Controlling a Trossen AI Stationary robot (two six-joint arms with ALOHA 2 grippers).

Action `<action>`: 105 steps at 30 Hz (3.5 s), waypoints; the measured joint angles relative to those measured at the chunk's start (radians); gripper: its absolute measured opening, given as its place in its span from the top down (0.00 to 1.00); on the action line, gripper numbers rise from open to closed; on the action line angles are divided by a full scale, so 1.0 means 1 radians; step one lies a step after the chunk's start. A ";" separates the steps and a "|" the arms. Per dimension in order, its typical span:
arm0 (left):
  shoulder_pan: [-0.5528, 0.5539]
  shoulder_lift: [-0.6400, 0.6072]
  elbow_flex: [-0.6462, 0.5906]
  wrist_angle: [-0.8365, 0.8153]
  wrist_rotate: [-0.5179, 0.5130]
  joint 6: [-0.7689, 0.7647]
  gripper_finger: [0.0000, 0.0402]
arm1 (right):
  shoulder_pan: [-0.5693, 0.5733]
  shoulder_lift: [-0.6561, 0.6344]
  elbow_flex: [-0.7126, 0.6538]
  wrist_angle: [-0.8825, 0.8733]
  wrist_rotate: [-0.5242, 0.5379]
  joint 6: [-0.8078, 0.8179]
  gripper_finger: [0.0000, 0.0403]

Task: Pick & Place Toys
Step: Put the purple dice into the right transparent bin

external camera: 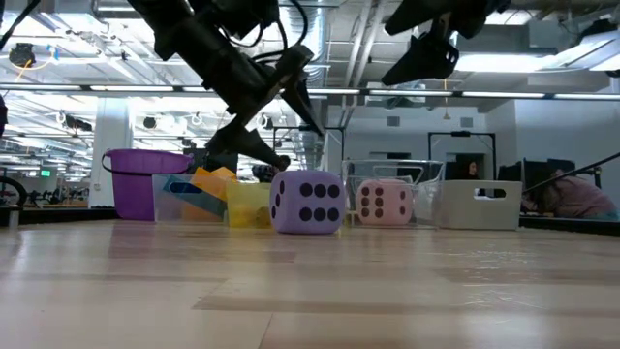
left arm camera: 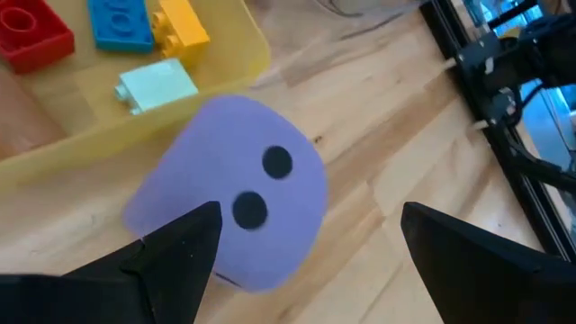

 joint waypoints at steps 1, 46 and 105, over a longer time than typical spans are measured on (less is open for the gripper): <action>0.003 0.003 0.000 0.001 0.000 0.000 0.16 | 0.000 0.000 0.000 0.001 -0.003 0.000 0.01; -0.168 0.010 -0.001 0.359 0.251 -0.047 0.16 | 0.000 0.004 0.000 -0.009 -0.025 0.168 0.01; -0.160 0.009 -0.001 0.335 0.251 -0.052 0.16 | 0.112 -0.414 -0.634 0.690 0.212 0.203 0.01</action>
